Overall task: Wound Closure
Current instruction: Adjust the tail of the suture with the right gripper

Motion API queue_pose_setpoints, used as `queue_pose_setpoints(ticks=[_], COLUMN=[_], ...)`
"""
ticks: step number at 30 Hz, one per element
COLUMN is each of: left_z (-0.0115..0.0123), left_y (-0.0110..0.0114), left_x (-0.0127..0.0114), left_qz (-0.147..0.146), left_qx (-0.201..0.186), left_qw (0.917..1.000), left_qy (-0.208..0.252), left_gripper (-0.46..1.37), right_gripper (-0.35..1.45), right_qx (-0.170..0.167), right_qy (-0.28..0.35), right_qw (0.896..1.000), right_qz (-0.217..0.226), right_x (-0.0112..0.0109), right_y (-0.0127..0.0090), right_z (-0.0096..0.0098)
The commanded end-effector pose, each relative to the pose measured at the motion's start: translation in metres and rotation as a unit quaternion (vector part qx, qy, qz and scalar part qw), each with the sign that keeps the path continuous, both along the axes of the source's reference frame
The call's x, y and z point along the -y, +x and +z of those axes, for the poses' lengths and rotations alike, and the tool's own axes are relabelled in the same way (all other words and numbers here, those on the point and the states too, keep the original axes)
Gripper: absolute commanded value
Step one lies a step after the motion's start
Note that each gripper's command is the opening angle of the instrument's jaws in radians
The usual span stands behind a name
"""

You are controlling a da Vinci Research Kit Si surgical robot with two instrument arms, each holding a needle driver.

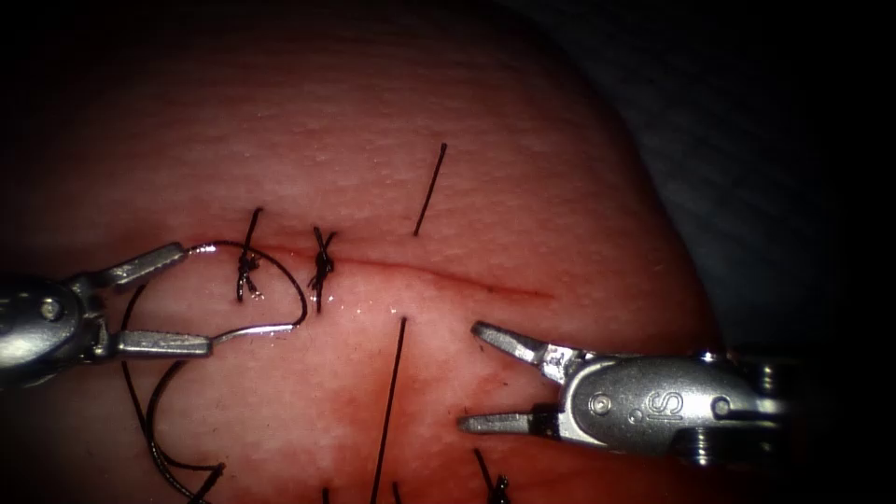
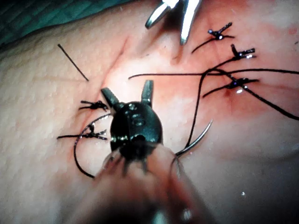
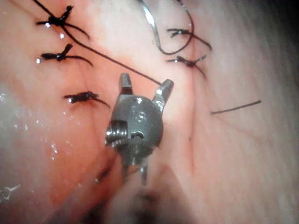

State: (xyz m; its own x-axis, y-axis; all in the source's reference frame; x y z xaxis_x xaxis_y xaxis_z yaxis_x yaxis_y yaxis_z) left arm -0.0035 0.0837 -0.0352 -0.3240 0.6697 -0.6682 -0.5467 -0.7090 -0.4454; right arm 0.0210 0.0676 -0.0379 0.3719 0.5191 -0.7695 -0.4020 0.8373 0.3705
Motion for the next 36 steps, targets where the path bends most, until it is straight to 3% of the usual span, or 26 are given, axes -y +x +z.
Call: queue_pose_setpoints(ticks=[1,6,11,15,25,36], left_z=[0.0,0.0,0.0001,0.0001,0.0001,0.0001], left_y=[0.0,0.0,-0.0002,-0.0002,-0.0002,-0.0003], left_x=[0.0,0.0,0.0,0.0,0.0001,0.0001], left_qz=[0.0,0.0,0.0,-0.001,-0.001,0.0], left_qx=[0.0,0.0,0.0,0.0,-0.001,-0.001], left_qw=[1.0,1.0,1.0,1.0,1.0,1.0], left_qy=[0.0,0.001,0.0,0.0,0.0,0.001], left_gripper=[0.52,0.51,0.51,0.51,0.51,0.51], right_gripper=[0.99,0.89,0.86,0.86,0.78,0.73], right_qx=[-0.002,0.003,0.0,-0.004,-0.004,-0.007], right_qy=[0.021,0.066,0.114,0.132,0.2,0.222], right_qw=[1.0,0.996,0.985,0.978,0.944,0.924], right_qz=[0.013,0.058,0.132,0.162,0.263,0.31], right_x=[0.0002,-0.0004,-0.0027,-0.0042,-0.0083,-0.0121], right_y=[0.0001,-0.0003,-0.0005,-0.0003,0.0007,0.0016], right_z=[0.0,0.0003,0.0016,0.0028,0.0065,0.01])
